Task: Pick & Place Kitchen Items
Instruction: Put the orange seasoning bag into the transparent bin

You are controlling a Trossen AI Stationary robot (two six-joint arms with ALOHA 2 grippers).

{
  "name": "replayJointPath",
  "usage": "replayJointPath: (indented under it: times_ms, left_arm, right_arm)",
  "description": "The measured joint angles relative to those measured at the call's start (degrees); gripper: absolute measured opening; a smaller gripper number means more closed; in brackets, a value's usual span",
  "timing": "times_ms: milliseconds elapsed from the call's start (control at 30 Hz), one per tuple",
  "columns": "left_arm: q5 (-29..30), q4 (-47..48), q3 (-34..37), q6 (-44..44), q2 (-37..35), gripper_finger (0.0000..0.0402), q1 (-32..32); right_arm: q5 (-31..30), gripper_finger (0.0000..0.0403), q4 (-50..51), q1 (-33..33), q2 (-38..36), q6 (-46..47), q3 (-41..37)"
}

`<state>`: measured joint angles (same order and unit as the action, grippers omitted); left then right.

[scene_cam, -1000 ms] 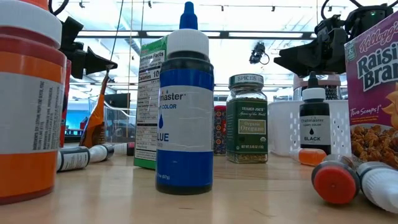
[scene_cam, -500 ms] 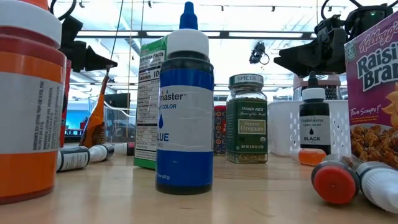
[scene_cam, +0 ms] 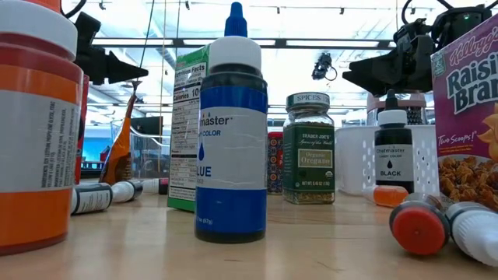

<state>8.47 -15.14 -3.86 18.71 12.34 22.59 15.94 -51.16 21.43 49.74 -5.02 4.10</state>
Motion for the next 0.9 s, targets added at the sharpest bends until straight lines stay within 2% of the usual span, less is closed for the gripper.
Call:
replayJointPath:
  times_ms: [200, 367, 567, 767, 900]
  left_arm:
    - [-11.7, -2.1, 0.0, -6.3, 0.0, 0.0021, 0.0]
    - [-20.8, -2.8, 0.0, -7.6, 0.0, 0.0050, 0.0]
    - [-22.2, -5.6, 0.0, -11.2, 0.0, 0.0106, 0.0]
    - [-28.9, -10.1, 0.0, -13.9, 0.0, 0.0144, 0.0]
    - [-29.3, -13.7, 0.0, -13.9, 0.0, 0.0156, 0.0]
  right_arm:
    - [0.0, 0.0252, 0.0, 0.0, 0.0, 0.0, 0.0]
    - [0.0, 0.0252, 0.0, 0.0, 0.0, 0.0, 0.0]
    - [-0.3, 0.0252, -0.1, 0.0, 0.0, -1.6, 0.0]
    - [-5.8, 0.0252, -0.1, 0.0, 0.0, -3.1, 0.0]
    - [-8.9, 0.0252, -0.2, 0.0, 0.0, -2.7, 0.0]
